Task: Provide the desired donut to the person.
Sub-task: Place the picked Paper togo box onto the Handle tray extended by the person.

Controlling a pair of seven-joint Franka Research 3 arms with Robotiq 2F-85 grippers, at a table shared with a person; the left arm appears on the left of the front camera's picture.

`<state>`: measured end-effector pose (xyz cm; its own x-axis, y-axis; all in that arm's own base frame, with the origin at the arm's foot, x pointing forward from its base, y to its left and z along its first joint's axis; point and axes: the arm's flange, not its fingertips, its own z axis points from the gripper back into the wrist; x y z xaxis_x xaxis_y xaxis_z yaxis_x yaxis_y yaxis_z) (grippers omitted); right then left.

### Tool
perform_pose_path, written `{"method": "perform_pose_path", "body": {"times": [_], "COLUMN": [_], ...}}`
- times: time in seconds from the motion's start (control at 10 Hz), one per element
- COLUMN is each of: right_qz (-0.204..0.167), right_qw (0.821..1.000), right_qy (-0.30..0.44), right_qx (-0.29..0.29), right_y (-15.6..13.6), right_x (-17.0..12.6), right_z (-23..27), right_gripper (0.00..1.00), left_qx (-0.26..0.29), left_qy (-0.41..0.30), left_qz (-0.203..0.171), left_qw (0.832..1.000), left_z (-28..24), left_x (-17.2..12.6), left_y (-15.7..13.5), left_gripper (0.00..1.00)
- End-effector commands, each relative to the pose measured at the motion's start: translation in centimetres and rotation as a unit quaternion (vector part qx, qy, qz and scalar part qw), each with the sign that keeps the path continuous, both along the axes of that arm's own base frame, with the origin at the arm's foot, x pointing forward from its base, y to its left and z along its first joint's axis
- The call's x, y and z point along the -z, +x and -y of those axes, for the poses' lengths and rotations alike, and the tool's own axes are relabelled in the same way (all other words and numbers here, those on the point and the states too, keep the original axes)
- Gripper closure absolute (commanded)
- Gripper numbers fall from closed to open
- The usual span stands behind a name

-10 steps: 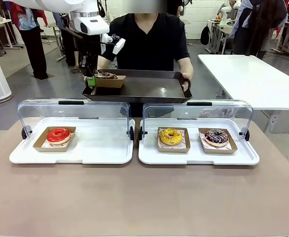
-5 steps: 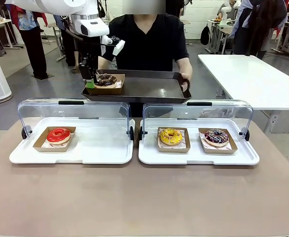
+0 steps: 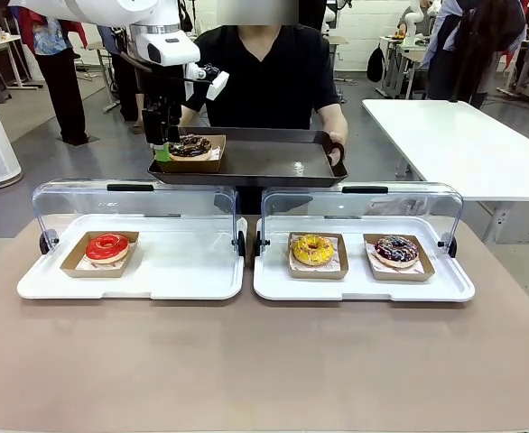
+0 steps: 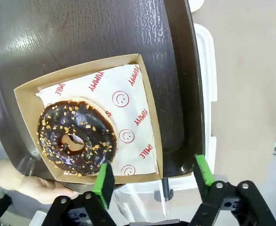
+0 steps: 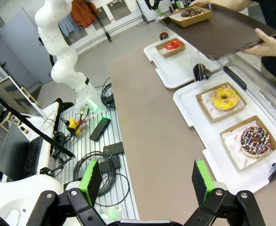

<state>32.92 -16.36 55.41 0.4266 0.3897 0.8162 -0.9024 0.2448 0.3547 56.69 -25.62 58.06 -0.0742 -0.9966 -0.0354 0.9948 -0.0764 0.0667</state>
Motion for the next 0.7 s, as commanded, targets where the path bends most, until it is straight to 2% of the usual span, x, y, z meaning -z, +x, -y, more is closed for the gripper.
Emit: {"method": "perform_pose_path", "body": {"times": [0.0, 0.2, 0.3, 0.4, 0.6], "right_qz": [0.000, 0.000, 0.000, 0.000, 0.000], "right_qw": [1.000, 1.000, 1.000, 1.000, 1.000], "right_qy": [0.002, 0.002, 0.002, 0.002, 0.002], "right_qx": [-0.003, -0.003, -0.003, -0.003, -0.003], "right_y": [0.0, 0.0, 0.0, 0.0, 0.0], "right_x": [0.0, 0.0, 0.0, 0.0, 0.0], "right_z": [0.0, 0.0, 0.0, 0.0, 0.0], "right_gripper": [0.00, 0.00, 0.00, 0.00, 0.00], "left_qx": [-0.008, -0.008, -0.007, 0.002, 0.005], "left_qy": [-0.011, -0.011, -0.025, -0.049, -0.082], "left_qz": [0.003, 0.002, 0.012, 0.013, 0.037], "left_qw": [1.000, 1.000, 1.000, 0.999, 0.996], "left_z": [0.0, -0.1, -0.4, -1.6, -7.6], "left_x": [-0.2, -0.3, -0.5, -1.6, -3.8], "left_y": [0.0, 0.2, -0.6, -2.3, -7.3], "left_gripper": [0.00, 0.00, 0.00, 0.00, 0.00]}}
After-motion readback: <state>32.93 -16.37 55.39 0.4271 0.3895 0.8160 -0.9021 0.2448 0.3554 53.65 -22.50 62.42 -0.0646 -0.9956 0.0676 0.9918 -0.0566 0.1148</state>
